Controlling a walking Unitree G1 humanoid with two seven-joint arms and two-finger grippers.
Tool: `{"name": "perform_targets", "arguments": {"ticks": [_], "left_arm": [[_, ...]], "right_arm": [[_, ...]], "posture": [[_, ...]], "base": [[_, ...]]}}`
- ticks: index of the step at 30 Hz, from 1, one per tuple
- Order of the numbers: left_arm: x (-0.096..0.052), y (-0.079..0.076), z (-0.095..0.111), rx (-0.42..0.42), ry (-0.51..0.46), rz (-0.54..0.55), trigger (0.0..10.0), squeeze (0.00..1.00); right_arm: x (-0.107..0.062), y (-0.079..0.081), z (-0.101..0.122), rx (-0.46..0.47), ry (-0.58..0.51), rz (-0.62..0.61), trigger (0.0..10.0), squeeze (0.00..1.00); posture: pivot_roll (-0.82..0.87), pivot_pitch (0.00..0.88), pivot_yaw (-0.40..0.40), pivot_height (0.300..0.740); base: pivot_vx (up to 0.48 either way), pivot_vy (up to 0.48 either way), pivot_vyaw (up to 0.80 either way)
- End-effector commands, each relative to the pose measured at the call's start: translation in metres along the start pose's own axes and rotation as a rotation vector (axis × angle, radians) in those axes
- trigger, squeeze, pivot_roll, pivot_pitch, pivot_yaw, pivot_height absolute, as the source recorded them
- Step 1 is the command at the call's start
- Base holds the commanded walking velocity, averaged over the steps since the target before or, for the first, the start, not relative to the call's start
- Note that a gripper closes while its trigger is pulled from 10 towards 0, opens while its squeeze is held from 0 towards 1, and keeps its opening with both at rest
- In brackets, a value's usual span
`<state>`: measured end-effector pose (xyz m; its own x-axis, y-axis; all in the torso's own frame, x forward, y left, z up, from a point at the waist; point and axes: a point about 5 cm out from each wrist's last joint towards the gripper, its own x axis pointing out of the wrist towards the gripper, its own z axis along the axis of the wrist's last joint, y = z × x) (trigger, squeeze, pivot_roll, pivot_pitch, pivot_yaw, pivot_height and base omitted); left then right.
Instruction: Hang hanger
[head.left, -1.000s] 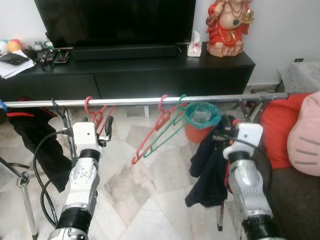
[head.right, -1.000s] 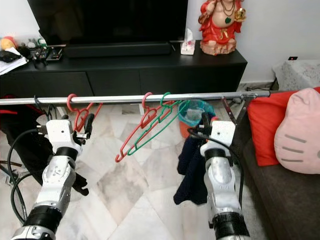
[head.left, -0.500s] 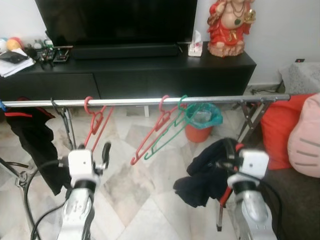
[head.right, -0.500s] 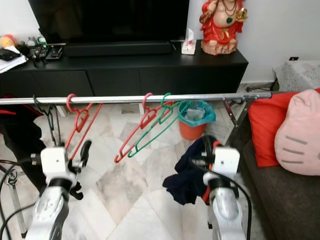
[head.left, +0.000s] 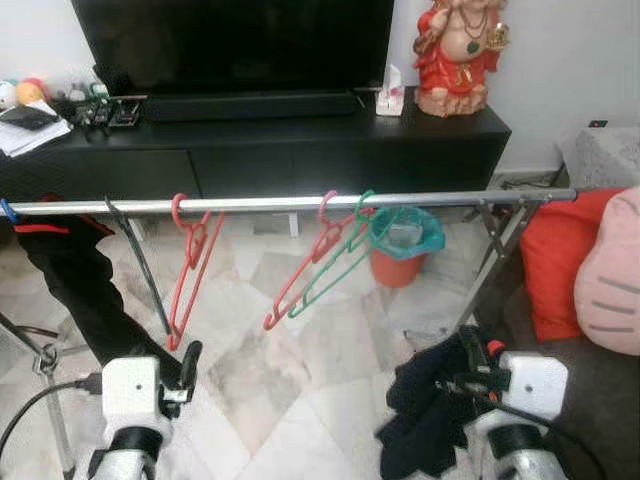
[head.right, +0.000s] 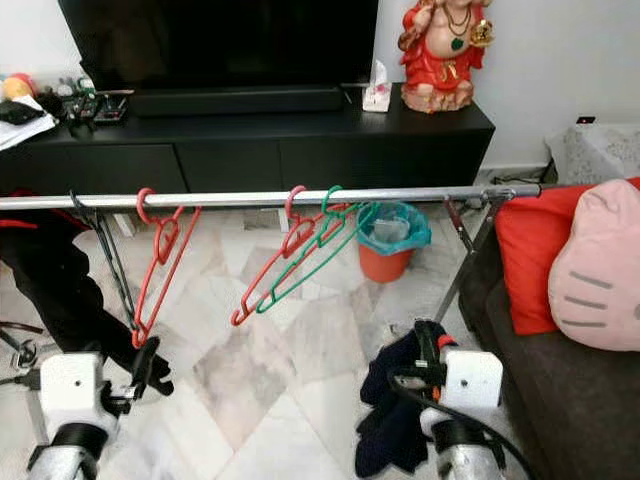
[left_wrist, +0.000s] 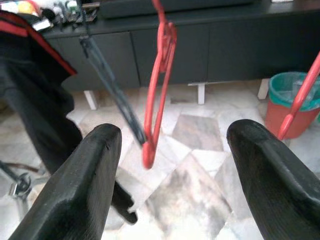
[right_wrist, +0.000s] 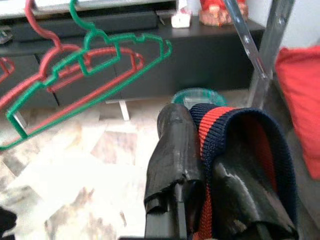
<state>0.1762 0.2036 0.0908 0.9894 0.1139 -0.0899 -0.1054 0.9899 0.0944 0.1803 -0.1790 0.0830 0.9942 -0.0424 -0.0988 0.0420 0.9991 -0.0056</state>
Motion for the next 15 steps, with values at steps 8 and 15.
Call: {"name": "perform_targets", "arguments": {"ticks": [8, 15], "left_arm": [[-0.009, 0.004, 0.005, 0.014, 0.055, -0.001, 10.0, 0.00], [0.011, 0.000, 0.003, 0.008, 0.048, -0.004, 10.0, 0.00]], "right_arm": [[-0.008, 0.000, 0.011, 0.000, 0.013, 0.000, 10.0, 0.00], [0.014, 0.001, 0.010, 0.001, -0.003, -0.001, 10.0, 0.00]], "posture": [[-0.05, 0.046, 0.033, 0.740], [-0.05, 0.000, 0.033, 0.740]], "base": [[0.000, 0.000, 0.00], [0.000, 0.000, 0.00]]}}
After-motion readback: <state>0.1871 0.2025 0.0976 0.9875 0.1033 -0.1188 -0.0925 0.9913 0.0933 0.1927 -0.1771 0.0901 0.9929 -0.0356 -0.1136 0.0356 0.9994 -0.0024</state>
